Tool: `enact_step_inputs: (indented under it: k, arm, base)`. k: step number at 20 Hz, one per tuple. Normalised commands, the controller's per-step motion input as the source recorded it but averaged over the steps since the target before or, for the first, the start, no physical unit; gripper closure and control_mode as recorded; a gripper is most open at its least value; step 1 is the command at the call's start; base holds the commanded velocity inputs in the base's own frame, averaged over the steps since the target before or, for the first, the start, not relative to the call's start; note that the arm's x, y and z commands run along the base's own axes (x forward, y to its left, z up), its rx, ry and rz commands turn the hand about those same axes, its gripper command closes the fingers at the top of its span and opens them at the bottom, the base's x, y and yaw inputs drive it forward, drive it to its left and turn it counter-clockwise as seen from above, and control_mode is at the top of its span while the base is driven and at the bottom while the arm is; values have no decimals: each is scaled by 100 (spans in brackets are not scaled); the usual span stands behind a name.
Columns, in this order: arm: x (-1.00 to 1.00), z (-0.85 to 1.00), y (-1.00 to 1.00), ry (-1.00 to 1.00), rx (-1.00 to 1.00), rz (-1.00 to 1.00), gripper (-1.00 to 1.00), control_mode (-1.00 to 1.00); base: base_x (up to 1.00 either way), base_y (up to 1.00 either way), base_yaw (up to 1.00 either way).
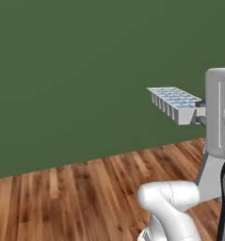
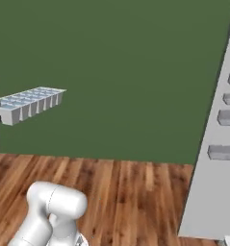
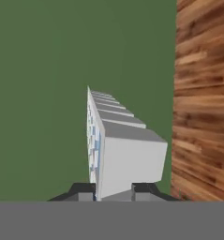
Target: Open the freezer door, pick up the ice cube tray from the freezer, and place it on the dining counter.
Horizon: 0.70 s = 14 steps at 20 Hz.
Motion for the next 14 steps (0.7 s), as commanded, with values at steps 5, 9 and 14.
enact_step_inputs:
  k: [5,9,14]
  arm:
    - [0,0,0,0,0,0,100,100]
    - [0,0,0,0,0,0,100,100]
    - [0,0,0,0,0,0,100,100]
  base:
    - [-18,0,100]
    - [-16,0,100]
    - [-14,0,100]
